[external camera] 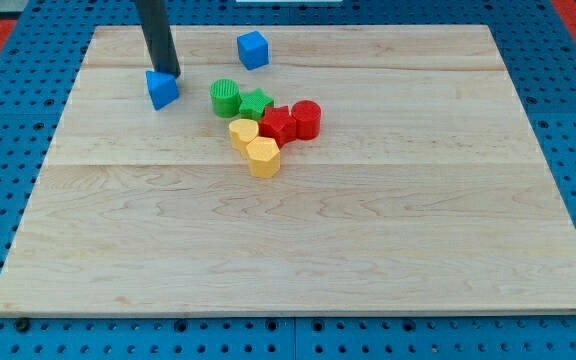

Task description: Separate the green blocks from the group of blocks

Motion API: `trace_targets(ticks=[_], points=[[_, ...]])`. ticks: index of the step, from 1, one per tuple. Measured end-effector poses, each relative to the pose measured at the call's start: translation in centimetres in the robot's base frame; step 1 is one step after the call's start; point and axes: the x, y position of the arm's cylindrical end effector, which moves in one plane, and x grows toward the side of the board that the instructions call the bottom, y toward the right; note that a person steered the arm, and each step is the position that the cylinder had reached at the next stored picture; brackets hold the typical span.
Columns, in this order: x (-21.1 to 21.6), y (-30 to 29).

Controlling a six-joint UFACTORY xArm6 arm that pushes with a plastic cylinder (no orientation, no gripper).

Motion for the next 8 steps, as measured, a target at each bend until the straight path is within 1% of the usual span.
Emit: trace_targets(ticks=[1,2,5,6,7,8], points=[[3.0,1.2],[2.7,0.0],[1.8,1.7],[0.7,9.5],[1.3,19.0],[3.3,23.9]])
